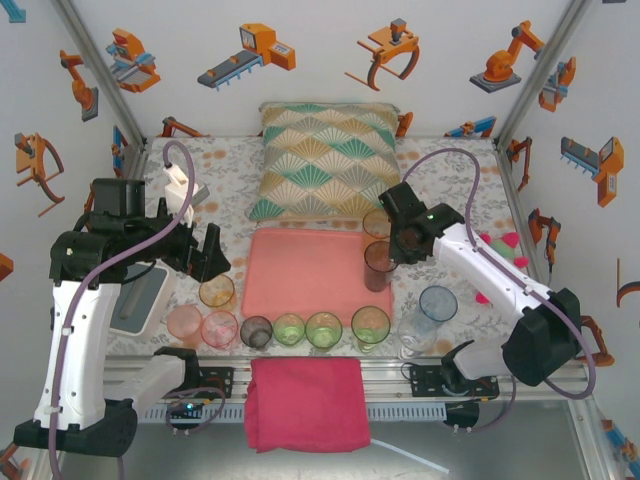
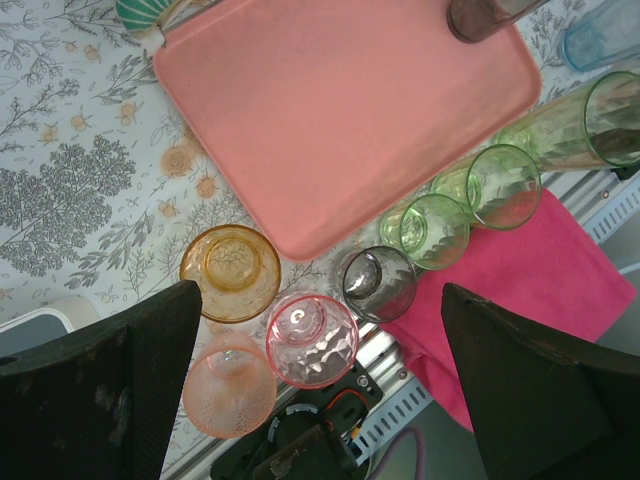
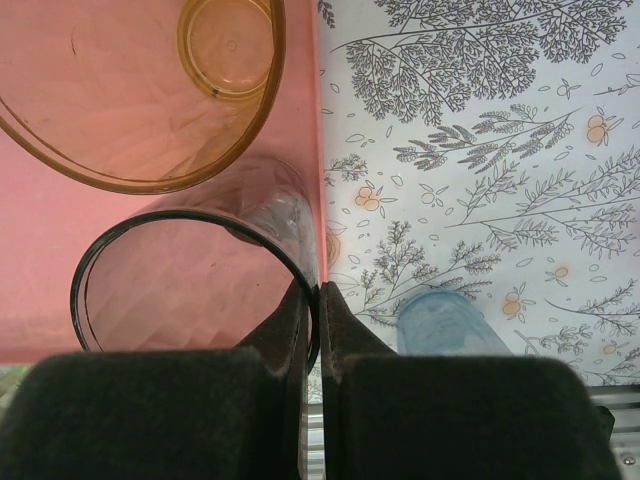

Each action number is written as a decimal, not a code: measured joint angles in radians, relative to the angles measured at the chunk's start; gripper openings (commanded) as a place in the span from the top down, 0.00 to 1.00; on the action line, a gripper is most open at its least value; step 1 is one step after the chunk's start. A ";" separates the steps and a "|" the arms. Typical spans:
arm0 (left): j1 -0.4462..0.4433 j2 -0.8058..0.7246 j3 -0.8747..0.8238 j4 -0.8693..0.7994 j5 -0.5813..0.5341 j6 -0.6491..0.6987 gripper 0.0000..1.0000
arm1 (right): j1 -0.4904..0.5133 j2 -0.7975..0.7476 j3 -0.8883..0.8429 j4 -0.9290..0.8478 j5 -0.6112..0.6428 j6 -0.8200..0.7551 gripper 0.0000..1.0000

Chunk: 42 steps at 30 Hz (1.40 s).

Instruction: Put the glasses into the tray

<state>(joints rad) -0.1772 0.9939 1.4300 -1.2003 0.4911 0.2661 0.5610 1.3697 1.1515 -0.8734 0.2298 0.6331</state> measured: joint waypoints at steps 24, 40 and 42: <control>0.000 -0.010 0.000 0.000 0.000 0.000 0.03 | 0.000 -0.001 0.002 -0.006 -0.012 0.008 0.73; 0.000 -0.009 0.000 0.000 0.000 0.001 0.03 | 0.002 -0.084 0.003 -0.057 -0.018 0.026 0.69; 0.000 -0.008 0.000 0.000 0.000 0.001 0.03 | 0.003 -0.117 0.003 -0.062 -0.018 0.029 0.69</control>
<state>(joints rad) -0.1772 0.9863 1.4300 -1.2003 0.4911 0.2672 0.5636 1.2526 1.1545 -0.9352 0.2119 0.6617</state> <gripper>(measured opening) 0.972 0.308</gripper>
